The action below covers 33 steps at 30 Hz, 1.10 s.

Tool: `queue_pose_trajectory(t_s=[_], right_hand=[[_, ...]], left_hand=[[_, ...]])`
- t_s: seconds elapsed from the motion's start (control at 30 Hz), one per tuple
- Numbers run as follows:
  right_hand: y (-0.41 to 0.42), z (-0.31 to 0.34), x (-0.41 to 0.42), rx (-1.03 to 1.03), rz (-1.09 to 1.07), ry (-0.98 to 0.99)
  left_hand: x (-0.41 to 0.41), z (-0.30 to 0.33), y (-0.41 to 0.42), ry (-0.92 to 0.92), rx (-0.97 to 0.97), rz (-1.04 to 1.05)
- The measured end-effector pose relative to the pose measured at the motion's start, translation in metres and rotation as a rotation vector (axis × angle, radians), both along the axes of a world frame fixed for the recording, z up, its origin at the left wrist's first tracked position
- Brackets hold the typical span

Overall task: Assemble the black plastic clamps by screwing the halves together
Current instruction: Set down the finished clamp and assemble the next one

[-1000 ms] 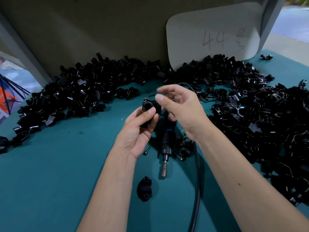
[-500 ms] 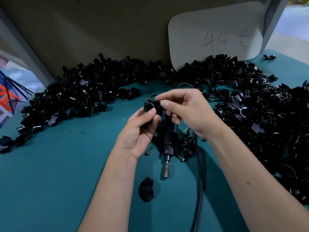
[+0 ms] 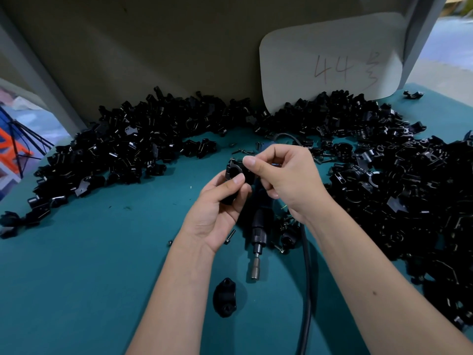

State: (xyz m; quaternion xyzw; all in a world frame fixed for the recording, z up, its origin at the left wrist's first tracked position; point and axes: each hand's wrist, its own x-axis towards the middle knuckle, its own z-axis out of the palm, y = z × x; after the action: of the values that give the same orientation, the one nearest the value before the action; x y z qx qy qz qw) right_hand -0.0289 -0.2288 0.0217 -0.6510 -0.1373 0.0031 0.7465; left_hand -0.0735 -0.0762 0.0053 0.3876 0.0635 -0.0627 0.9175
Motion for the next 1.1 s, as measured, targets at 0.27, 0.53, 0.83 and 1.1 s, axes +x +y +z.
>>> queue_pose_trajectory(t_s=[0.27, 0.53, 0.83, 1.1], right_hand=[[-0.009, 0.003, -0.002, 0.036, 0.292, 0.031], [-0.005, 0.001, -0.003, 0.191, 0.257, 0.154], [0.002, 0.006, -0.007, 0.159, 0.094, 0.142], [0.007, 0.007, -0.012, 0.107, 0.077, 0.085]], left_hand=[[-0.004, 0.003, 0.005, 0.084, -0.206, -0.081], [-0.002, 0.004, 0.0, 0.069, -0.131, -0.073], [-0.002, 0.006, 0.002, 0.024, -0.079, -0.064], [-0.003, 0.004, 0.004, 0.024, -0.042, -0.026]])
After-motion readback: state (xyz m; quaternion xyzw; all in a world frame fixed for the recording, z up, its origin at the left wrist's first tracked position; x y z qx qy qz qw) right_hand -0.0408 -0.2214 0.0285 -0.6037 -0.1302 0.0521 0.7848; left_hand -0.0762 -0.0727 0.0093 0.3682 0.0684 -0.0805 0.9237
